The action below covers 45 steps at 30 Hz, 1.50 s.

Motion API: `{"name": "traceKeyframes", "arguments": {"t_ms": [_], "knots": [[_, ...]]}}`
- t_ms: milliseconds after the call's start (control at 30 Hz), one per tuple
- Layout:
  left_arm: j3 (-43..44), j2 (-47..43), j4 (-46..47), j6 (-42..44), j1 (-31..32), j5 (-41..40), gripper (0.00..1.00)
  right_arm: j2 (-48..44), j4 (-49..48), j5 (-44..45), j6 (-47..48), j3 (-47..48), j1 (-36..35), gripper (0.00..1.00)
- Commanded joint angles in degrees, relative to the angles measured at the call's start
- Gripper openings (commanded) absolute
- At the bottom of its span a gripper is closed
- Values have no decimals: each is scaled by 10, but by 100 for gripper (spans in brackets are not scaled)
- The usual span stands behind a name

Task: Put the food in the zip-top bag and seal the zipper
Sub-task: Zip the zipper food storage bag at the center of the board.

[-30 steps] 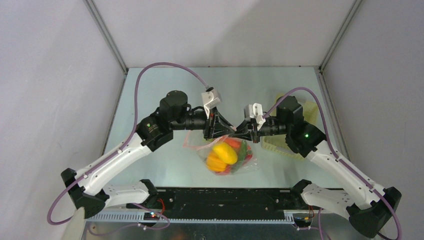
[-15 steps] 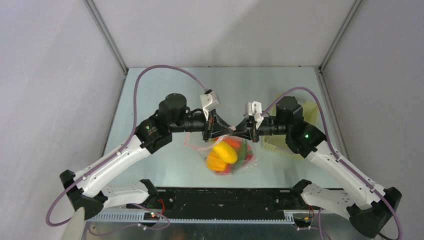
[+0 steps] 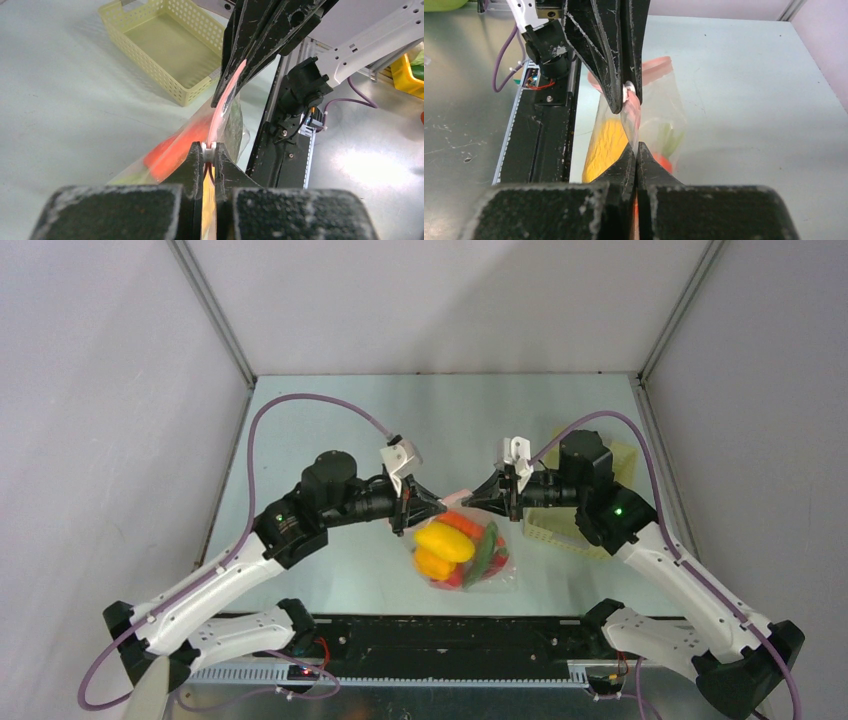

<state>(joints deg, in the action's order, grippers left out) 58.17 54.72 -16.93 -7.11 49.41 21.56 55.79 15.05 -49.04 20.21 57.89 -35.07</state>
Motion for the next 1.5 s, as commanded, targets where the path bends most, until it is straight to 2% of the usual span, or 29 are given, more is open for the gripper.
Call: {"name": "traceKeyframes", "arguments": {"t_ms": [0,333,600,1067,1267,1467], "knots": [[5,-10,-60,12,-5,-5,0,-24,-17,-15,12,26,16,0],[-29,-63,-98,-35,-5,-80,0,-45,-26,69,-9,27,66,0],[-53,-109,-158,-101,3,-124,0,-30,-58,52,-29,27,116,0],[-60,-150,-324,-206,19,-186,0,-14,-105,101,-71,18,137,0],[-66,-158,-368,-236,22,-202,0,-15,-118,108,-86,12,147,0],[-65,-171,-389,-256,23,-212,0,-12,-125,78,-87,3,150,0]]}}
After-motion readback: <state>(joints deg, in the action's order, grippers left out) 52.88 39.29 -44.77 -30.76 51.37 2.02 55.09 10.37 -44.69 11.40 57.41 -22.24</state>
